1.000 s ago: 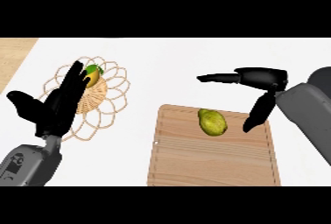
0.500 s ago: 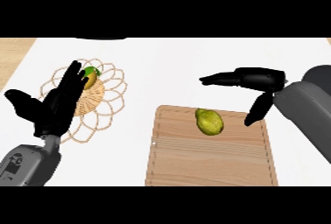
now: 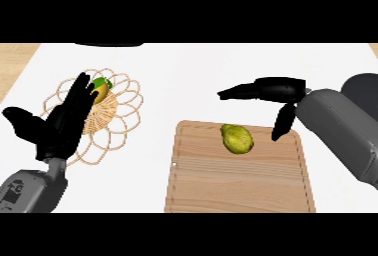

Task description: Pick the pear from the cutting board and place it in the pan

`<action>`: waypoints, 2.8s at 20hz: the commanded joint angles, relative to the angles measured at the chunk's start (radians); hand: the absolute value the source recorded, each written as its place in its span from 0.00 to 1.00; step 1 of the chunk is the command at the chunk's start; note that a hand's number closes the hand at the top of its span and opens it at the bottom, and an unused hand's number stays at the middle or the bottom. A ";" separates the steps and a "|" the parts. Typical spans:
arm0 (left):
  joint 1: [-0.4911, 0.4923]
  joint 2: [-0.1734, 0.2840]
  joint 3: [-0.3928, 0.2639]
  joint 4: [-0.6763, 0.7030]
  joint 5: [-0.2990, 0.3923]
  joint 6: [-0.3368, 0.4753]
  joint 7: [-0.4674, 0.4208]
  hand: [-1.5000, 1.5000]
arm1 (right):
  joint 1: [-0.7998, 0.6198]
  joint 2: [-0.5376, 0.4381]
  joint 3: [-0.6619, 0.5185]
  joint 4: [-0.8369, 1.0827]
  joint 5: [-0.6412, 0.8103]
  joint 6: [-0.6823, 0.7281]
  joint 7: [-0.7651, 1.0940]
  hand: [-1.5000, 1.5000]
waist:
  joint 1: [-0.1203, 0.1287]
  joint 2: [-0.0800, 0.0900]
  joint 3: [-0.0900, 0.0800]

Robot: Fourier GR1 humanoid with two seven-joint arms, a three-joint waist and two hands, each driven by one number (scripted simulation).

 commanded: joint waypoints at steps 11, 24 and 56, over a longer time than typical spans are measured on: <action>-0.006 -0.009 0.034 0.001 -0.029 -0.003 0.023 0.50 | -0.055 0.150 0.086 0.216 0.064 0.072 -0.183 0.00 | -0.016 -0.004 0.000; -0.004 -0.061 0.040 0.044 -0.059 -0.019 -0.013 0.50 | -0.065 0.259 0.095 0.317 0.064 0.051 -0.214 0.00 | -0.028 -0.002 -0.001; 0.153 -0.026 0.133 0.007 -0.067 -0.031 0.007 0.50 | -0.103 0.010 -0.063 0.431 0.052 -0.684 0.631 1.00 | -0.161 -0.082 -0.009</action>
